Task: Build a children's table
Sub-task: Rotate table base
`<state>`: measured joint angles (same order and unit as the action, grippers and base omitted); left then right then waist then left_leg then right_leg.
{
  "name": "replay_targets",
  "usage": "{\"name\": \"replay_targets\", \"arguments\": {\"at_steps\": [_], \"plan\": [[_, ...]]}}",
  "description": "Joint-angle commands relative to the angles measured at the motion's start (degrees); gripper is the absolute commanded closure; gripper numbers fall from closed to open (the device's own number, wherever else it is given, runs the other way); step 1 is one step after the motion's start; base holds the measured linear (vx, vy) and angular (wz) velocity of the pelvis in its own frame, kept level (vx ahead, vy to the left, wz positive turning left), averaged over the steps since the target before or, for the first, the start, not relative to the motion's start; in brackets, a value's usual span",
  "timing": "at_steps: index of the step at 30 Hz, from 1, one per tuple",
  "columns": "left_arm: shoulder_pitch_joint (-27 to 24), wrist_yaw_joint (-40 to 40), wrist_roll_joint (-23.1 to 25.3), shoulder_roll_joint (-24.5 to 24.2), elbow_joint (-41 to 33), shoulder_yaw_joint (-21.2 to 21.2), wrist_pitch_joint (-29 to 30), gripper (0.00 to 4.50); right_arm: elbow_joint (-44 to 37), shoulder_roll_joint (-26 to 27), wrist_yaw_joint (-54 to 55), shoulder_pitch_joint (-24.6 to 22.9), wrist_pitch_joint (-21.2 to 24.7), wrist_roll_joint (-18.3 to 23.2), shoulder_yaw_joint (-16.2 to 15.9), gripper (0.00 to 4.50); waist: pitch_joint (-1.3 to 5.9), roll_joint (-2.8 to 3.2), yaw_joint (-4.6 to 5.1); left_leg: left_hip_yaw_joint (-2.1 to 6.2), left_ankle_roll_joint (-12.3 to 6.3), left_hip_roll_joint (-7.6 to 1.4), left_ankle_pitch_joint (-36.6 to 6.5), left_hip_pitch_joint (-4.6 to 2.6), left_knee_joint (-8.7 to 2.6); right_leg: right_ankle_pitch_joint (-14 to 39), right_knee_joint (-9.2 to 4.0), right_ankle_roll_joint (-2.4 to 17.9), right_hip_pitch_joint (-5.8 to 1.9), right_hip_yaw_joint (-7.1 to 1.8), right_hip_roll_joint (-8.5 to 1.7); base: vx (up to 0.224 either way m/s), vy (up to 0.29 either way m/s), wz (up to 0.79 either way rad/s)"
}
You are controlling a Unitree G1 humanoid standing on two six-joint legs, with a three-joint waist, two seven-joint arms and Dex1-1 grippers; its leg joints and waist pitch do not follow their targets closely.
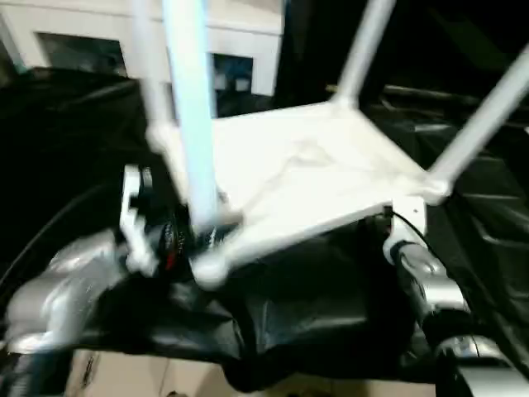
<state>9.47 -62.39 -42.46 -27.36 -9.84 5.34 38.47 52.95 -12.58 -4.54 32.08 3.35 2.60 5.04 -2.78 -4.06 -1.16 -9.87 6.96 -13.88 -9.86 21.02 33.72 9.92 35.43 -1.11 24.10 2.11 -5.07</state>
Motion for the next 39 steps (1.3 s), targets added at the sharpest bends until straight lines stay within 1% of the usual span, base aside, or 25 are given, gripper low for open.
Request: {"name": "replay_targets", "arguments": {"at_steps": [1, 3, 4, 8, 10, 14, 16, 17, 18, 20, 21, 22, 23, 24, 26, 27, 28, 29, 30, 31, 32, 33, 35, 38, 39], "plan": [[0.27, -0.92, -2.55, -0.57, -3.54, -2.24, 3.01, 0.03, 1.48, 0.80, -2.98, 2.57, -0.85, -0.54, -1.45, 0.80, 3.41, 0.54, -0.29, -1.58, 0.91, 1.62, -14.74, -0.37, -3.66, 12.94, -3.39, 9.44, -2.58, -0.89, -0.28, 0.000, 0.000, 0.00], [0.90, -0.46, -3.68, -0.33, -4.24, -2.55, 4.45, 0.03, 2.76, 1.37, -4.68, 3.78, -1.11, -0.69, -2.01, 0.80, 3.33, 0.47, -0.14, -1.54, 1.17, 1.61, -15.63, -0.33, -3.63, 13.93, -3.49, 9.32, -2.50, -0.92, -0.26, 0.000, 0.000, 0.00], [1.49, -0.18, -4.20, -0.04, -4.20, -2.73, 5.10, 0.03, 3.46, 1.84, -6.18, 4.60, -1.27, -0.83, -2.59, 0.80, 3.35, 0.79, -0.09, -1.49, 1.40, 1.66, -15.86, -0.29, -3.58, 14.00, -3.44, 9.26, -2.50, -0.94, -0.25, 0.000, 0.000, 0.00], [2.39, -0.12, -6.95, 0.30, -4.65, -3.30, 7.83, 0.03, 5.88, 3.32, -10.74, 7.21, -2.17, -0.75, -3.50, 0.80, 3.52, 0.73, 0.23, -1.40, 1.59, 1.72, -16.16, -0.13, -3.48, 13.88, -3.25, 9.76, -2.57, -0.93, -0.28, 0.000, 0.000, 0.00], [3.20, -0.12, -7.71, 1.13, -5.10, -4.19, 9.04, 0.03, 6.85, 4.66, -15.94, 8.75, -2.61, -0.37, -4.41, 0.80, 3.58, 0.78, 0.52, -1.31, 1.27, 1.65, -14.96, 0.10, -3.46, 11.98, -3.05, 10.39, -2.79, -0.92, -0.28, 0.000, 0.000, 0.00], [5.06, 0.06, -8.15, 2.67, -5.14, -6.66, 10.12, 0.03, 8.59, 6.24, -20.13, 10.53, -2.40, -1.00, -5.98, 0.80, 3.75, 0.64, 0.43, -1.37, 0.67, 1.55, -13.43, -0.12, -3.37, 9.70, -2.85, 11.76, -2.83, -0.92, -0.33, 0.000, 0.000, 0.00], [6.30, 0.04, -8.31, 3.52, -4.72, -7.70, 10.62, 0.03, 9.56, 6.67, -21.50, 11.20, -2.95, -1.35, -6.35, 0.80, 3.71, 0.55, 0.40, -1.38, 0.61, 1.51, -12.95, -0.04, -3.40, 8.82, -2.65, 12.31, -2.93, -0.93, -0.40, 0.000, 0.000, 0.00], [7.35, -0.45, -8.33, 3.93, -4.33, -8.73, 11.13, 0.03, 10.14, 6.95, -21.89, 11.66, -2.98, -1.38, -6.35, 0.80, 3.76, 0.27, 0.39, -1.42, 0.53, 1.50, -12.75, -0.05, -3.34, 8.62, -2.66, 12.38, -2.94, -0.93, -0.42, 0.000, 0.000, 0.00], [8.07, -0.82, -8.34, 4.19, -4.05, -9.43, 11.48, 0.03, 10.56, 7.14, -22.11, 11.98, -2.97, -1.38, -6.33, 0.80, 3.77, 0.47, 0.33, -1.40, 0.59, 1.52, -12.52, -0.14, -3.34, 8.35, -2.57, 12.67, -2.90, -0.93, -0.46, 0.000, 0.000, 0.00], [11.20, -1.02, -5.03, 6.43, -1.04, -12.58, 9.37, 0.03, 11.84, 7.55, -21.70, 12.91, -3.42, -1.73, -6.20, 0.80, 3.72, 0.28, 0.21, -1.45, 0.56, 1.53, -12.28, -0.11, -3.31, 8.26, -2.65, 12.58, -2.96, -0.97, -0.52, 0.000, 0.000, 0.00], [11.91, -1.18, -4.25, 7.05, -0.33, -13.27, 8.83, 0.03, 12.07, 7.60, -21.71, 13.08, -3.63, -1.88, -6.17, 0.80, 3.76, 0.30, 0.09, -1.55, 0.43, 1.53, -12.18, -0.28, -3.24, 8.17, -2.71, 12.56, -2.83, -1.02, -0.51, 0.000, 0.000, 0.00], [11.99, -1.20, -4.16, 7.12, -0.25, -13.35, 8.77, 0.03, 12.10, 7.61, -21.71, 13.10, -3.65, -1.89, -6.16, 0.80, 3.79, 0.19, 0.04, -1.51, 0.51, 1.56, -11.83, -0.10, -3.26, 8.16, -2.66, 12.47, -3.03, -1.00, -0.58, 0.000, 0.000, 0.00], [13.55, -0.53, -1.83, 8.93, 1.86, -14.62, 6.74, 0.03, 12.16, 7.83, -22.70, 13.25, -3.63, -1.63, -5.93, 0.80, 3.81, 0.24, 0.02, -1.47, 0.63, 1.57, -11.67, -0.02, -3.24, 8.01, -2.57, 12.42, -3.14, -1.01, -0.63, 0.000, 0.000, 0.00], [14.18, -0.16, -0.81, 9.68, 2.80, -15.12, 5.74, 0.03, 12.26, 7.89, -23.16, 13.35, -3.63, -1.52, -5.88, 0.80, 3.76, 0.16, 0.03, -1.55, 0.37, 1.57, -11.87, -0.07, -3.22, 8.30, -2.84, 12.20, -3.02, -1.05, -0.60, 0.000, 0.000, 0.00], [15.40, 0.35, 0.93, 10.86, 4.47, -16.23, 4.20, 0.03, 12.60, 7.93, -23.73, 13.57, -3.62, -1.50, -5.92, 0.80, 3.80, 0.15, -0.09, -1.50, 0.17, 1.51, -11.54, -0.01, -3.25, 7.80, -2.84, 12.24, -3.15, -1.03, -0.64, 0.000, 0.000, 0.00], [17.42, 2.34, 4.43, 12.34, 7.96, -17.85, 1.81, 0.03, 13.21, 7.70, -23.21, 13.74, -3.88, -1.77, -5.92, 0.80, 3.83, 0.03, -0.07, -1.48, 0.23, 1.54, -11.65, 0.05, -3.22, 8.11, -2.77, 12.10, -3.23, -1.02, -0.68, 0.000, 0.000, 0.00], [18.87, 4.25, 7.36, 13.49, 10.91, -18.88, -0.80, 0.03, 13.59, 7.41, -22.65, 13.78, -4.01, -1.80, -5.72, 0.80, 3.79, 0.27, -0.21, -1.58, 0.14, 1.48, -12.58, -0.38, -3.15, 9.02, -3.05, 11.87, -2.85, -1.06, -0.61, 0.000, 0.000, 0.00], [20.40, 6.61, 10.53, 14.78, 14.23, -19.82, -3.91, 0.03, 13.86, 7.08, -22.64, 13.76, -4.00, -1.50, -5.31, 0.80, 3.70, 0.12, -0.22, -1.50, 0.02, 1.53, -12.87, -0.22, -3.22, 9.79, -3.27, 11.59, -2.96, -1.03, -0.61, 0.000, 0.000, 0.00], [21.73, 8.76, 13.33, 16.29, 17.32, -20.46, -7.44, 0.03, 13.81, 6.59, -23.98, 13.53, -3.94, -0.92, -4.86, 0.80, 3.73, 0.04, -0.55, -1.47, 0.01, 1.58, -13.33, -0.28, -3.23, 11.29, -3.60, 10.83, -3.05, -1.04, -0.66, 0.000, 0.000, 0.00], [22.12, 9.39, 14.15, 16.90, 18.33, -20.54, -8.76, 0.03, 13.84, 6.42, -24.68, 13.42, -4.06, -0.73, -4.74, 0.80, 3.83, 0.19, -0.87, -1.43, 0.18, 1.45, -13.24, -0.21, -3.20, 11.03, -3.39, 10.83, -3.15, -1.10, -0.81, 0.000, 0.000, 0.00], [22.15, 9.45, 14.19, 16.95, 18.38, -20.53, -8.81, 0.03, 13.84, 6.41, -24.70, 13.40, -4.08, -0.74, -4.74, 0.80, 3.78, 0.00, -0.94, -1.43, 0.20, 1.51, -13.15, -0.05, -3.23, 11.11, -3.44, 10.69, -3.20, -1.05, -0.81, 0.000, 0.000, 0.00], [22.85, 11.39, 15.39, 18.52, 19.89, -20.18, -10.56, 0.03, 13.70, 5.93, -25.62, 12.87, -4.42, -0.76, -4.75, 0.80, 3.82, -0.12, -0.74, -1.27, 0.21, 1.54, -12.82, 0.38, -3.36, 11.65, -3.40, 10.62, -3.54, -0.94, -0.86, 0.000, 0.000, 0.00], [23.73, 13.49, 17.19, 20.65, 21.89, -19.62, -14.35, 0.03, 13.16, 4.81, -26.71, 11.99, -4.90, -0.54, -4.41, 0.80, 3.96, -0.19, -1.00, -1.38, -0.25, 1.48, -12.52, 0.00, -3.08, 11.50, -3.50, 11.04, -3.29, -0.97, -0.93, 0.000, 0.000, 0.00], [24.21, 14.47, 18.78, 21.12, 23.17, -19.78, -16.49, 0.03, 12.95, 4.24, -26.66, 11.77, -5.23, -0.31, -4.04, 0.80, 3.98, -0.23, -1.14, -1.37, -0.93, 1.42, -11.97, 0.06, -3.11, 9.98, -3.39, 11.96, -3.30, -0.90, -0.86, 0.000, 0.000, 0.00], [23.87, 12.92, 19.82, 20.23, 23.57, -20.50, -18.23, 0.03, 12.32, 3.37, -27.05, 11.39, -5.77, -0.10, -3.80, 0.80, 3.97, -0.07, -1.17, -1.34, -1.07, 1.43, -12.33, -0.01, -3.14, 10.12, -3.45, 12.19, -3.22, -0.85, -0.85, 0.000, 0.000, 0.00]]}}
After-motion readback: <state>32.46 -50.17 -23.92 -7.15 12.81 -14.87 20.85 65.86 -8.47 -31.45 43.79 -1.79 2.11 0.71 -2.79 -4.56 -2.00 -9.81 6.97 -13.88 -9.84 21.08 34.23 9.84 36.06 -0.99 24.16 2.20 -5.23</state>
